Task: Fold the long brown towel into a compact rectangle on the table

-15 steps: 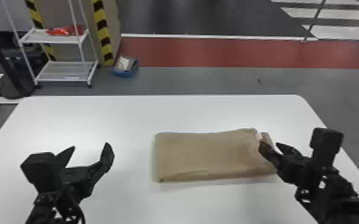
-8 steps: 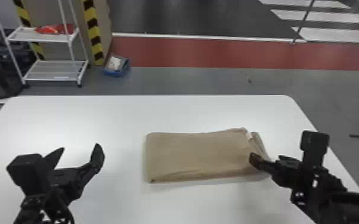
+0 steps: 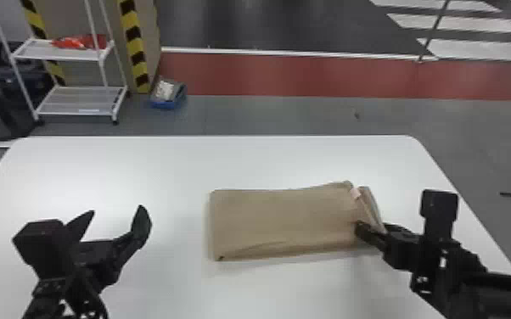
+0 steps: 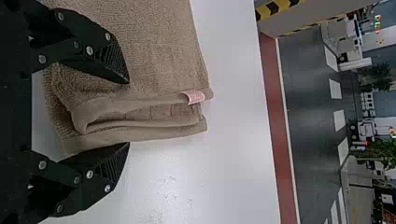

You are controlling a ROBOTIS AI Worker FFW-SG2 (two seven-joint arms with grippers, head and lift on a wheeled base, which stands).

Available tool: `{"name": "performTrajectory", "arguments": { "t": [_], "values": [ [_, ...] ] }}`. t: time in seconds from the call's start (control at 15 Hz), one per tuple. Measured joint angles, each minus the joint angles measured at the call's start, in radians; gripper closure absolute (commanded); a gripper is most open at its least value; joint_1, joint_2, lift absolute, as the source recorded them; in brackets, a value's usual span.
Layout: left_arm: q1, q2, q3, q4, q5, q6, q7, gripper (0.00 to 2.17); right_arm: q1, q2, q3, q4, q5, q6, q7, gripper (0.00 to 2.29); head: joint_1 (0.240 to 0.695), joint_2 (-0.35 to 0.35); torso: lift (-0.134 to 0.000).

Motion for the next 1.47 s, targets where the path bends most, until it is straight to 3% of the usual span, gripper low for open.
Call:
{"name": "performTrajectory", "arguments": {
  "t": [0.13,0.2,0.47,0.8,1.07,1.4,1.47],
  "values": [
    [0.001,0.0,0.0,0.0,0.0,0.0,0.0,0.09,0.002,0.0,-0.001,0.0,0.001,0.0,0.013,1.43,0.695,-0.078,-0.115],
    [0.002,0.0,0.0,0.0,0.0,0.0,0.0,0.09,0.006,0.001,-0.002,-0.005,-0.003,-0.003,0.015,1.48,0.695,-0.077,-0.115],
    [0.006,0.0,0.001,0.0,0.0,0.0,0.0,0.09,0.03,0.005,-0.013,-0.068,-0.012,-0.024,0.016,1.48,0.695,-0.078,-0.115],
    [0.008,0.0,0.001,-0.007,0.0,-0.001,0.0,0.09,0.087,0.017,0.037,-0.268,-0.029,-0.007,0.012,1.48,0.695,-0.047,-0.115],
    [0.011,0.0,0.001,-0.012,0.0,0.0,0.001,0.09,0.119,0.02,0.247,-0.402,0.027,-0.005,-0.023,1.48,0.695,0.073,-0.115],
    [0.012,0.0,0.001,-0.01,0.0,0.0,0.001,0.09,0.068,0.02,0.524,-0.329,0.185,0.01,-0.081,1.45,0.695,0.2,-0.115],
    [0.01,0.0,0.001,-0.008,0.0,0.0,0.001,0.09,0.055,0.02,0.553,-0.298,0.197,0.017,-0.088,1.11,0.695,0.211,-0.115]
  ]
}}
